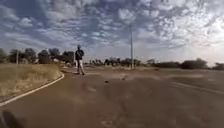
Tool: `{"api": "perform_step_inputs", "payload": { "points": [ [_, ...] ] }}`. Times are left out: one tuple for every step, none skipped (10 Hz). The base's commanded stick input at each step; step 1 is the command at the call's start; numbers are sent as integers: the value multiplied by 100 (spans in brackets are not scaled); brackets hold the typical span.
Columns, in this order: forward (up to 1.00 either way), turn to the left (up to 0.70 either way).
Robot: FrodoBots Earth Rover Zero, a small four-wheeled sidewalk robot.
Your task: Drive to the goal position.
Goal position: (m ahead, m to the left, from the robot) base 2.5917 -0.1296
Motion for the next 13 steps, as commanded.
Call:
{"api": "perform_step_inputs", "payload": {
  "points": [
    [60, 0],
    [60, 0],
    [60, 0],
    [60, 0],
    [70, 0],
    [70, 0],
    [70, 0],
    [70, 0],
    [70, 0],
    [70, 0],
    [70, 0],
    [70, 0],
    [70, 0]
  ]
}}
